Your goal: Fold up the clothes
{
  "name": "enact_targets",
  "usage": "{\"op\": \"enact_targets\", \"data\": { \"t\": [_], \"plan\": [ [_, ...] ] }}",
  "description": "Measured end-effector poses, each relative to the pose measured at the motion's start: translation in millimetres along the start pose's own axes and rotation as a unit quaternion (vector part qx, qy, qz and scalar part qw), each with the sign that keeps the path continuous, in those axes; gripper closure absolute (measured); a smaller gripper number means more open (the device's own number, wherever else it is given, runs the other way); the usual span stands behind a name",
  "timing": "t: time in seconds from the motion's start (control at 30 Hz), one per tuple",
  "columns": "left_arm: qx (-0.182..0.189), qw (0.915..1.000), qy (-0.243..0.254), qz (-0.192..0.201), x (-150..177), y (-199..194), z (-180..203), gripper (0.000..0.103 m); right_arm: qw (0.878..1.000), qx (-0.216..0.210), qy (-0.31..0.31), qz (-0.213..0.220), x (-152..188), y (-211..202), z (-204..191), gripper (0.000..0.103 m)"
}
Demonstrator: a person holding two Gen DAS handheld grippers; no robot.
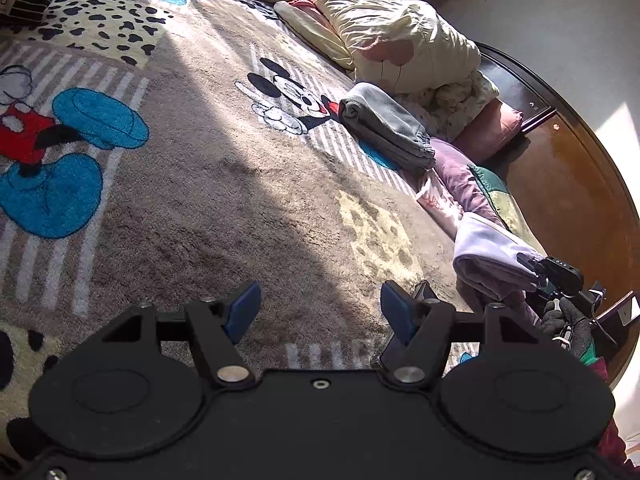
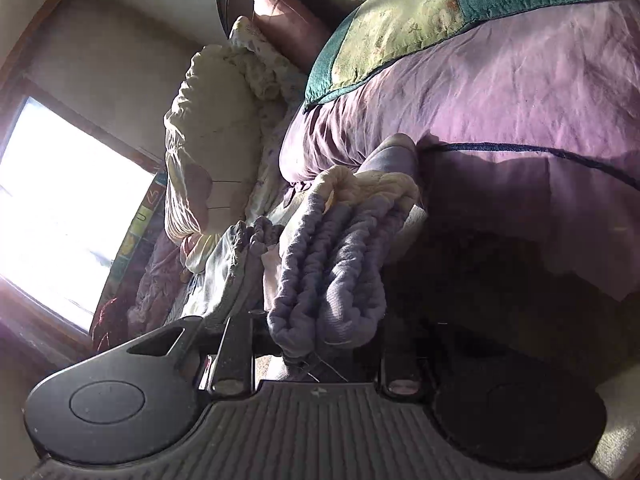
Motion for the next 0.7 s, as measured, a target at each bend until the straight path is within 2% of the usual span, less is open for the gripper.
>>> {"op": "enact_targets", "data": {
  "t": [0.03, 0.07, 0.13, 0.2, 0.23, 0.33, 0.4, 0.43, 0.47, 0.53, 0.6, 0.7],
  "plan": [
    [0.002, 1.0000, -0.005, -0.001, 0.2, 0.2, -1.4, 0.037, 1.000, 0.001, 0.011, -0.002, -3.4, -8.7, -9.1, 0.072],
    [0.005, 0.9999, -0.012, -0.002, 0.5, 0.2, -2.7, 0.037, 1.000, 0.016, 0.014, -0.010, -5.8, -11.3, -12.0, 0.055],
    [0.013, 0.9997, -0.022, -0.002, 1.0, -1.7, -4.3, 0.037, 0.995, 0.078, 0.019, -0.063, 0.1, 6.6, 12.4, 0.033],
    [0.019, 0.9997, -0.013, 0.007, 1.6, -9.1, -3.3, 0.037, 0.988, 0.119, 0.046, -0.090, 12.6, 7.0, 39.3, 0.045],
    [0.017, 0.9998, -0.008, 0.010, 1.8, -11.4, -3.6, 0.037, 0.990, 0.118, 0.021, -0.075, 13.9, -3.1, 37.1, 0.047],
    [0.010, 0.9998, -0.016, 0.004, 2.1, -9.5, -10.4, 0.037, 0.985, 0.155, -0.073, -0.010, 20.4, -41.0, 18.4, 0.041],
    [0.006, 0.9997, -0.022, 0.001, 2.2, -7.8, -13.9, 0.037, 0.979, 0.155, -0.131, 0.030, 26.9, -56.4, 1.6, 0.041],
    [0.007, 0.9997, -0.024, 0.000, 2.1, -7.4, -13.6, 0.037, 0.977, 0.142, -0.156, 0.039, 30.4, -57.6, -6.8, 0.041],
    [0.008, 0.9997, -0.022, 0.001, 2.6, -7.9, -12.0, 0.037, 0.975, 0.125, -0.179, 0.041, 32.9, -54.6, -14.8, 0.041],
    [0.008, 0.9998, -0.016, 0.002, 3.7, -9.3, -7.7, 0.037, 0.974, 0.086, -0.208, 0.013, 36.0, -33.8, -26.5, 0.041],
    [0.005, 0.9999, -0.010, 0.001, 4.9, -10.0, -5.1, 0.037, 0.969, 0.095, -0.226, -0.016, 32.6, 2.7, -24.5, 0.041],
    [-0.005, 0.9999, -0.011, -0.003, 4.9, -9.2, -5.9, 0.037, 0.966, 0.107, -0.233, -0.032, 12.5, 53.5, -9.1, 0.041]
  ]
}}
Point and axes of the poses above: each gripper's, at about its wrist camera, not at the fingertips, and y roughly the way its jaws point, z to its right, x to its underside, the point moved 3 cm from there along y, roughly the way its jaws point, and after that the axes turned 8 degrees about -x, right-handed, at the moved point
